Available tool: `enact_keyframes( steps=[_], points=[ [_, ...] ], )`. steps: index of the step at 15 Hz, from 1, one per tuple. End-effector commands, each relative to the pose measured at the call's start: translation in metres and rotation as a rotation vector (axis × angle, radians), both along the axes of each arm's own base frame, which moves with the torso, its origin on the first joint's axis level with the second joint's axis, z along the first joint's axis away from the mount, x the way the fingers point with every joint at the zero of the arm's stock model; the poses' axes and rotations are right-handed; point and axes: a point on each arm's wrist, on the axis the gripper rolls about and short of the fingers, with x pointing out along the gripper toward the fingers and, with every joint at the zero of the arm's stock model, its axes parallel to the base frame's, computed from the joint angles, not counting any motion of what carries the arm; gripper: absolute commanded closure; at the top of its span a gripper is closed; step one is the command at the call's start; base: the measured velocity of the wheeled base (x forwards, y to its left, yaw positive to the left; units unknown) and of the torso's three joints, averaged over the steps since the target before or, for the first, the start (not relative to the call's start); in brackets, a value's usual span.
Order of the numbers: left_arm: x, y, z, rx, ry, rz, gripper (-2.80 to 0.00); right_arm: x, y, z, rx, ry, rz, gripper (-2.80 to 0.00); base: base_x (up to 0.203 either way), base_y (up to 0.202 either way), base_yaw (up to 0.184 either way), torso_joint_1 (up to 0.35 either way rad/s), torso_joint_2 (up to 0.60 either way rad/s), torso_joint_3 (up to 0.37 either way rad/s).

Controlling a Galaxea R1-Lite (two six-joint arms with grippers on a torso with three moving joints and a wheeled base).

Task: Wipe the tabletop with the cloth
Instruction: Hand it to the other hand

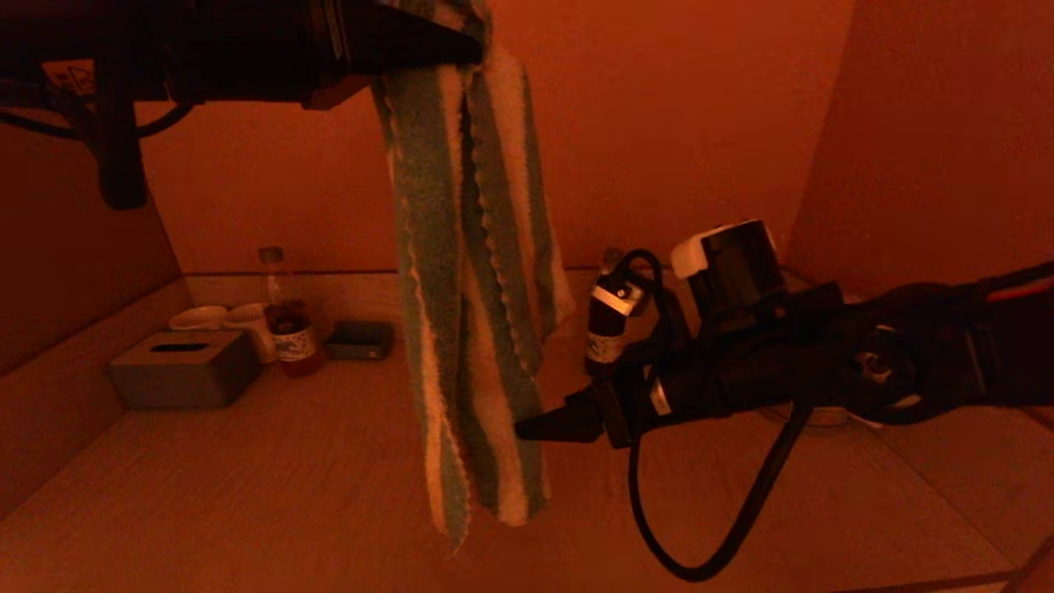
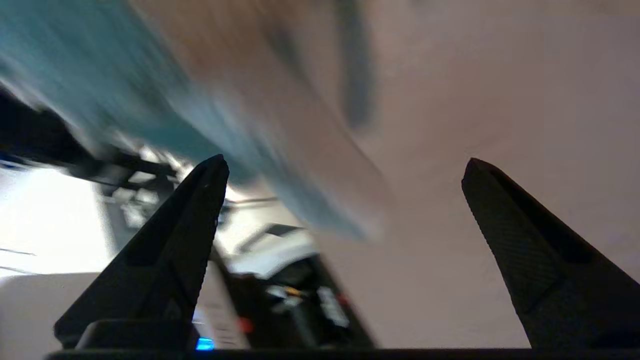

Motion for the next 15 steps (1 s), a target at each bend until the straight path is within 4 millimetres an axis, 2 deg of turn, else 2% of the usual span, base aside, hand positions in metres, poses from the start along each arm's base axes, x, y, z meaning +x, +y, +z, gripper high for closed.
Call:
enact_keyframes(
  steps=[1, 3, 7, 10, 15],
  points=[
    [0.001, 0.000, -0.001, 0.001, 0.003, 0.002, 0.00, 0.005, -0.003, -0.011, -0.158, -0.212, 0.047, -2.80, 0.000, 0.000, 0.000, 0.000, 0.00, 0.000],
    [0.000, 0.001, 0.000, -0.001, 0.001, -0.003, 0.00, 0.009, -0.005, -0.012, -0.230, -0.312, 0.057, -2.80, 0.000, 0.000, 0.000, 0.000, 0.00, 0.000],
    [0.003, 0.002, -0.001, 0.002, 0.004, 0.005, 0.00, 0.020, -0.010, -0.006, -0.207, -0.403, 0.019, -2.80, 0.000, 0.000, 0.000, 0.000, 0.00, 0.000],
    [0.011, 0.007, -0.004, 0.000, 0.015, 0.003, 0.00, 0.030, -0.030, 0.010, -0.123, -0.495, -0.009, -2.80, 0.000, 0.000, 0.000, 0.000, 0.00, 0.000],
    [0.017, 0.008, -0.007, -0.003, 0.037, -0.023, 0.00, 0.018, -0.035, 0.015, 0.013, -0.528, 0.118, -2.80, 0.000, 0.000, 0.000, 0.000, 0.00, 0.000]
  ],
)
